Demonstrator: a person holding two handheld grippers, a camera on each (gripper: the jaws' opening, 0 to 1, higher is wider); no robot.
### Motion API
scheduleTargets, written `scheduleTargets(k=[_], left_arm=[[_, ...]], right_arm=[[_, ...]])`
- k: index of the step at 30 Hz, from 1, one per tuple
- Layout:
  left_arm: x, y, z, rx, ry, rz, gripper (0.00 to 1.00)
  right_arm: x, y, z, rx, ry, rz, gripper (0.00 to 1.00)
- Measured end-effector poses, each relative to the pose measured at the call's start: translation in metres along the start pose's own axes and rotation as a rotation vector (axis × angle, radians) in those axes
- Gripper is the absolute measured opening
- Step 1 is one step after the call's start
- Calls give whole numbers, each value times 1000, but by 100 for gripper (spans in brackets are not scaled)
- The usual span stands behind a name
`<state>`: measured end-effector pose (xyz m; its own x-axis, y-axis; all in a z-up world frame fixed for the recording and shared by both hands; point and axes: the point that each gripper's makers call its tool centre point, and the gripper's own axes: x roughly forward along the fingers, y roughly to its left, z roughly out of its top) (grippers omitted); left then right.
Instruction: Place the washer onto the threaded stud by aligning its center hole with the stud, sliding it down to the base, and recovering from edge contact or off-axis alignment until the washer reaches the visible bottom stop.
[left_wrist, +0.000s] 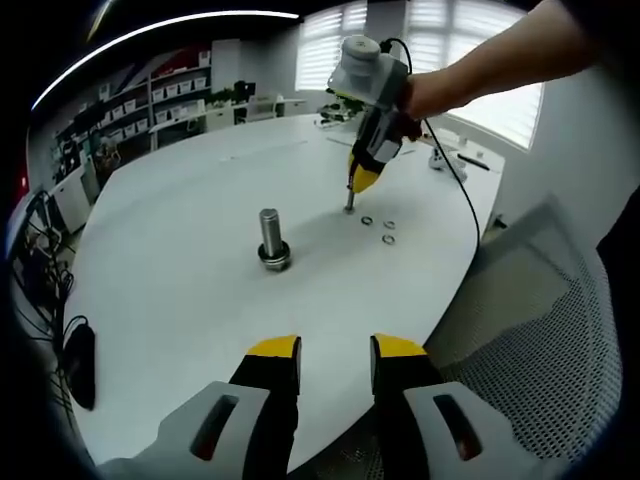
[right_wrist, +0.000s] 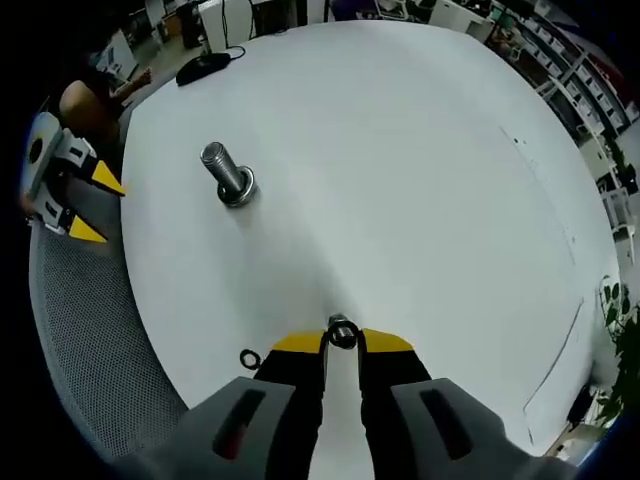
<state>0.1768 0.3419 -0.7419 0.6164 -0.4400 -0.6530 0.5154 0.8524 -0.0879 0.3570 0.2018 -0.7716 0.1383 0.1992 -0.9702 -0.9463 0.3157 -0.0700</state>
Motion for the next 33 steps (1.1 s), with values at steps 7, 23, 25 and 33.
scheduleTargets(k=[7,23,25,33], left_arm=[[1,0,-1,0,7,-2,26],[1,-1,-2,0,9,-4,26],[1,-1,-2,-1,10,-5,26],[1,-1,-1,1,10,-5,26]], right_arm=[[11,1,-4,12,20,9,15],[21,3,-11,48,19,19,17],[20,3,-10,53,13,16,18],[15,0,-18,44,12,1,20]])
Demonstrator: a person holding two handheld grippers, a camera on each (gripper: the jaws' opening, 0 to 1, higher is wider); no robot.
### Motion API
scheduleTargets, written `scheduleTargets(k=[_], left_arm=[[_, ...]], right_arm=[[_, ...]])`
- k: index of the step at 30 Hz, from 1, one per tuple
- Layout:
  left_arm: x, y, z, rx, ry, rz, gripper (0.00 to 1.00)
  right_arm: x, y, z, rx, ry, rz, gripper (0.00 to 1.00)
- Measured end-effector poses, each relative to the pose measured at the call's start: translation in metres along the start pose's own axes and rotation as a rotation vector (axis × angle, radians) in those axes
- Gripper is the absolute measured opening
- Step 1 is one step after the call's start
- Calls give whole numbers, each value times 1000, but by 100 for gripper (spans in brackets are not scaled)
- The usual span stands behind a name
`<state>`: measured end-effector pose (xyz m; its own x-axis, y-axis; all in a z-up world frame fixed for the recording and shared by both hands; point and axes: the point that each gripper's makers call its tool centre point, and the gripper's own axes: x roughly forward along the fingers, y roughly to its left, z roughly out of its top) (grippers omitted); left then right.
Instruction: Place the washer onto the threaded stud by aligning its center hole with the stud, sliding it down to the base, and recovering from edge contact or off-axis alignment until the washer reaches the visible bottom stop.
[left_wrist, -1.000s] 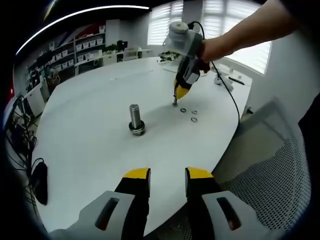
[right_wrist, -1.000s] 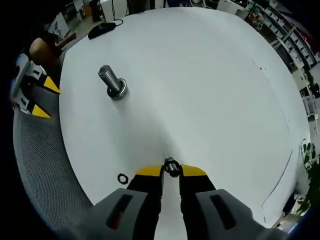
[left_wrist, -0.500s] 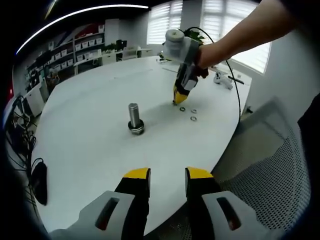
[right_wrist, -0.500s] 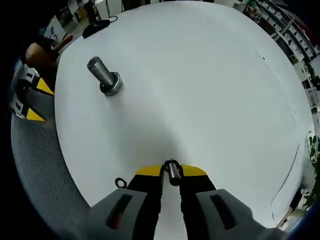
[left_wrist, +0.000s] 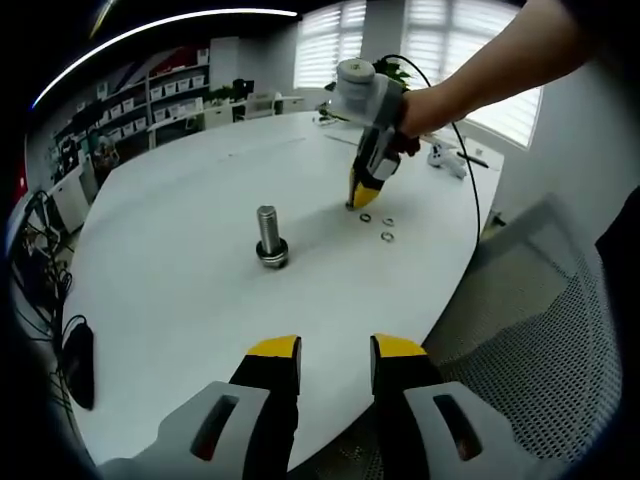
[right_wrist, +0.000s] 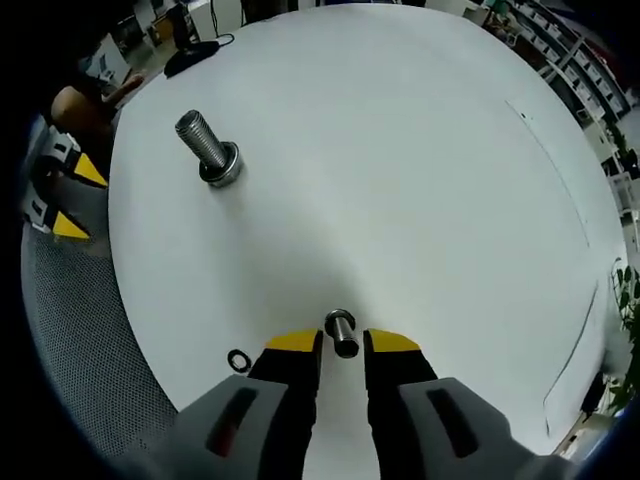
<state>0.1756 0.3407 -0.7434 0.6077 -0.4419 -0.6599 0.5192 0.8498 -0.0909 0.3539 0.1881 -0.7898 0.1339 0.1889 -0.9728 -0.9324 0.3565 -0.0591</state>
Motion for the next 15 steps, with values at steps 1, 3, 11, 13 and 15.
scheduleTargets(k=[1,3,11,13,15], left_arm=[[0,0,0,1,1,0,26],[0,0,0,1,0,-1,26],[0,0,0,4,-3,-1,26],[0,0,0,3,-2,0,26],[-1,0,0,2,-4,0,26]], right_arm=[[-1,-1,-1,2,-1,-3,21],[-3,-1,-3,9,-7,-9,22],[-6,6,-19,31,-2,2,25],[-8,6,-21,15,-10,-9,27],[-9,7,-23,2,-23,-11,27]])
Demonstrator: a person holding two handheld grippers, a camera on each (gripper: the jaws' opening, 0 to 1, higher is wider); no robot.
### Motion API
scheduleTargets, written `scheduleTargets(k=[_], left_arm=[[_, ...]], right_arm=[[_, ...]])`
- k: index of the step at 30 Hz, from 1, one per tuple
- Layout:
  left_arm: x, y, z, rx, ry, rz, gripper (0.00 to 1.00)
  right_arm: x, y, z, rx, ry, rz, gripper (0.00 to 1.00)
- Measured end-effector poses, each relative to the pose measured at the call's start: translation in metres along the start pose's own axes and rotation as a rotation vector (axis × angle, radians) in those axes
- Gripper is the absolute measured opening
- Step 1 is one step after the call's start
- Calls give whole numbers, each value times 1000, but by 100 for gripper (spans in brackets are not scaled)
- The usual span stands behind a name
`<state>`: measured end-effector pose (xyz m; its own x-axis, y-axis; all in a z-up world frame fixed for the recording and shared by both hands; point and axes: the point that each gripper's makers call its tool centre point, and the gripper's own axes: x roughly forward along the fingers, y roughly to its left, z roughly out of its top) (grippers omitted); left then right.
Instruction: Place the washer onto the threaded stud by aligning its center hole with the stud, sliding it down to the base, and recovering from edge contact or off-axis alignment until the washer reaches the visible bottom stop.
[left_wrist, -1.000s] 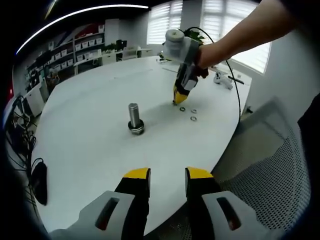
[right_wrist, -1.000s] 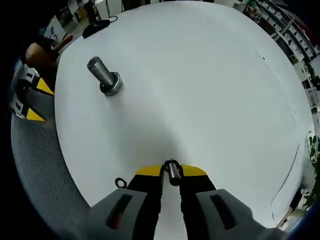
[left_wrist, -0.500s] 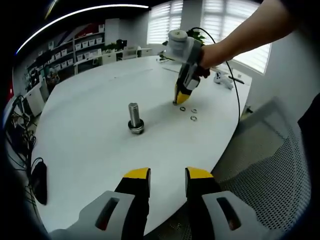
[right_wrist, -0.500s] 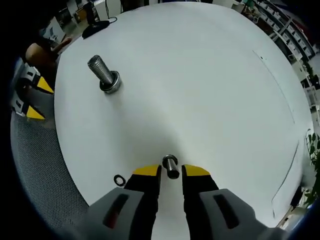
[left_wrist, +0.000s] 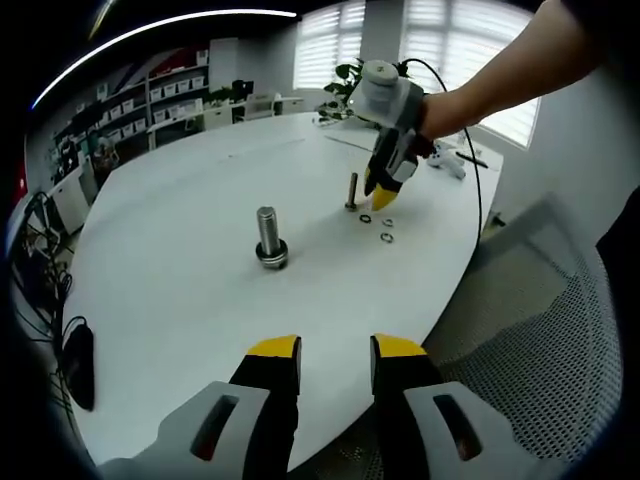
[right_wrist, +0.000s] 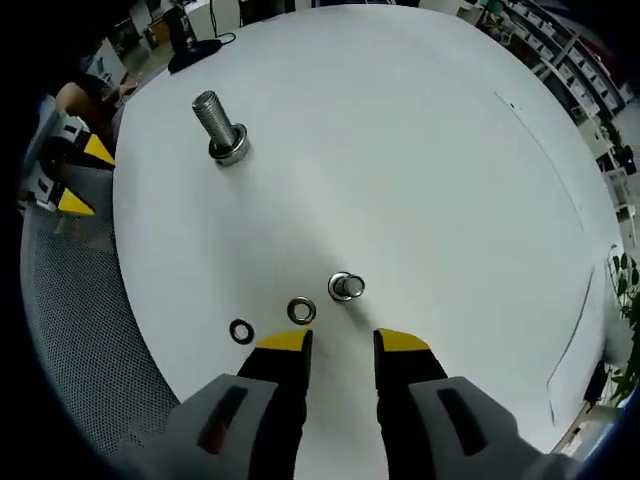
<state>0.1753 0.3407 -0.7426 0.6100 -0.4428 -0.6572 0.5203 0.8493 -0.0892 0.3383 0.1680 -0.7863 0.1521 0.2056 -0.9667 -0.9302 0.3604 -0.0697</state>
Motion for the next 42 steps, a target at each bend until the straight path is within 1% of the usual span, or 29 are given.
scheduleTargets(k=[3,9,15,20,22,30,34,36,39,42], left_arm=[[0,0,0,2,-1,1,26],[0,0,0,2,-3,3,26],[0,0,1,4,-5,4,26],[0,0,1,2,-7,6,26],[-1,0,2,4,-8,6,26],[-1,1,2,1,-9,7,26],[0,1,2,1,-11,6,26],[0,1,2,2,-10,6,26],[0,0,2,1,-13,6,26],[0,0,2,3,-12,5,26]], right_arm=[[1,2,-7,-1,12,11,28],[0,10,-14,-16,21,25,29],[-1,16,-14,1,0,51,32],[-4,23,-13,-28,-17,60,33],[-3,25,-13,-23,-22,65,33],[5,35,-20,-55,3,86,33],[6,40,-21,-70,8,95,33],[6,41,-19,-86,-2,91,33],[6,40,-19,-87,1,91,33],[6,43,-18,-122,-3,97,31]])
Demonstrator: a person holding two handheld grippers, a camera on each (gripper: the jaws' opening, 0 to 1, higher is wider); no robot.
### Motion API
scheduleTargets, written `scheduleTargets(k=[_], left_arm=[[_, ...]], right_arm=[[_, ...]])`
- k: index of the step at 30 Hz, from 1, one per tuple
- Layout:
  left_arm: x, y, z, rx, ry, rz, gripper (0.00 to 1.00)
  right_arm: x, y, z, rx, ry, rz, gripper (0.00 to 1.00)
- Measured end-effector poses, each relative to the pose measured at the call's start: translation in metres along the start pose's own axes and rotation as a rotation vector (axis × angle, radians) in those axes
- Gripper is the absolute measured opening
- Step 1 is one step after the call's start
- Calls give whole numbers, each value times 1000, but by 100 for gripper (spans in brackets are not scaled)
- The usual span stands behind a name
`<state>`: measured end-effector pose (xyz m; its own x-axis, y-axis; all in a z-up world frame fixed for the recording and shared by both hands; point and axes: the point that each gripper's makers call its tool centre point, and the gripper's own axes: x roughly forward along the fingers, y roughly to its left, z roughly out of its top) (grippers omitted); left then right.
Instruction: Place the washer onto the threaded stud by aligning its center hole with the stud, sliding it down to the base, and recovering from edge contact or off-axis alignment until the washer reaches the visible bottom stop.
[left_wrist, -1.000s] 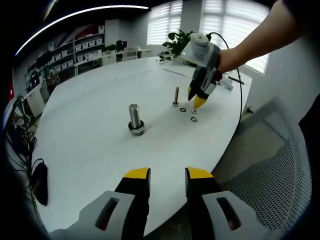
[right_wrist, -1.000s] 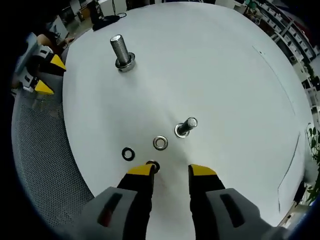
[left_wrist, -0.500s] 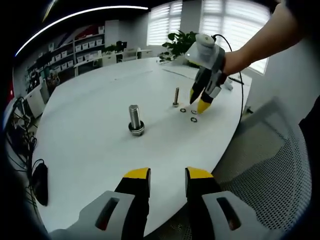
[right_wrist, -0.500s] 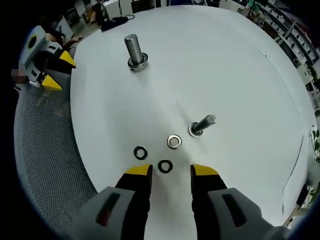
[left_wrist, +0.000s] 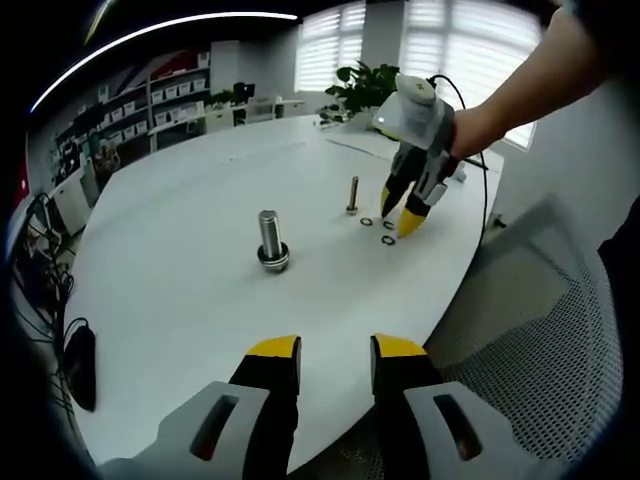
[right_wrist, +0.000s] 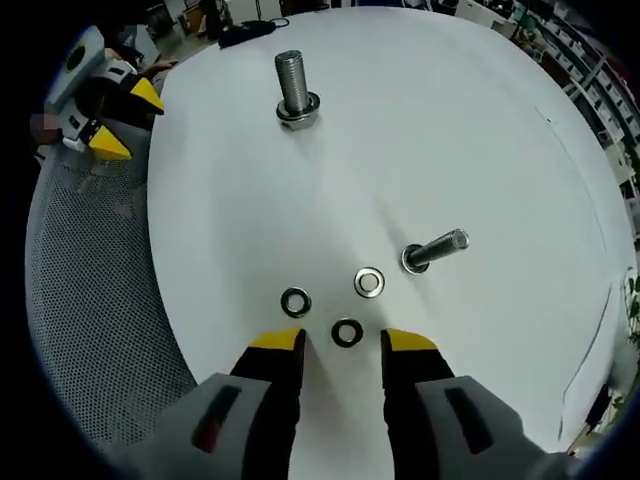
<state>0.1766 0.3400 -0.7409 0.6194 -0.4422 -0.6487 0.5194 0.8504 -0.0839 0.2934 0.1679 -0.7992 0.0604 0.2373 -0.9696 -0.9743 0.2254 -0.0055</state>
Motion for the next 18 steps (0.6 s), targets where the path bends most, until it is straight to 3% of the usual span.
scheduleTargets(k=[5,11,18], left_arm=[[0,1,0,-1,-3,3,26],[0,0,0,-1,-1,1,26],[-1,1,0,-7,-2,5,26]], right_arm=[[1,-3,0,-10,14,7,28],[2,-4,0,-65,93,15,26],[1,-4,-1,-95,114,14,20]])
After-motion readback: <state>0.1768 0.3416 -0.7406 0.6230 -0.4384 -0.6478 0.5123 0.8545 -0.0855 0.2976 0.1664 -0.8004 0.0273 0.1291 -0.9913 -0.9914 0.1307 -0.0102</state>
